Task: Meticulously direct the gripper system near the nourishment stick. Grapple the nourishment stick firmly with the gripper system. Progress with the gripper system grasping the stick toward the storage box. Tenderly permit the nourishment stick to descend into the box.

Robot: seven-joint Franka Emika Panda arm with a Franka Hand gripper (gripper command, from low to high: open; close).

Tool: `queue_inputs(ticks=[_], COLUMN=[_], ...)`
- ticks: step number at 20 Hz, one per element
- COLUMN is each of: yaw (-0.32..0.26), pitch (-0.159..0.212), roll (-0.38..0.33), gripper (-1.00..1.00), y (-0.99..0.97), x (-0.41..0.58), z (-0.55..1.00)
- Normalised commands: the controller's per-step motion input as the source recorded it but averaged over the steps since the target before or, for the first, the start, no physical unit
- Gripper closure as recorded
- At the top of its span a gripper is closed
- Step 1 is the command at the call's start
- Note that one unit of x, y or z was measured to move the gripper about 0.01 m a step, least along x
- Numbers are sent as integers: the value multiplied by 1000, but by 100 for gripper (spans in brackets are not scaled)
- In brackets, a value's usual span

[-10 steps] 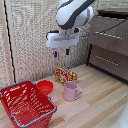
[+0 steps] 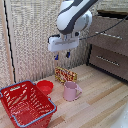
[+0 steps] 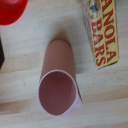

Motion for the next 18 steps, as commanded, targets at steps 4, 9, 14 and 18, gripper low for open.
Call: queue_inputs(ticks=[4,9,14,18], yaw=[80,72,98,84], pitch=[10,9,-2,-17], roll=[0,0,0,0], gripper=[-100,-100,-100,-100], y=[-354,-362,-370,-234], x=[124,131,214,170], z=[-203,-252,-267,-270])
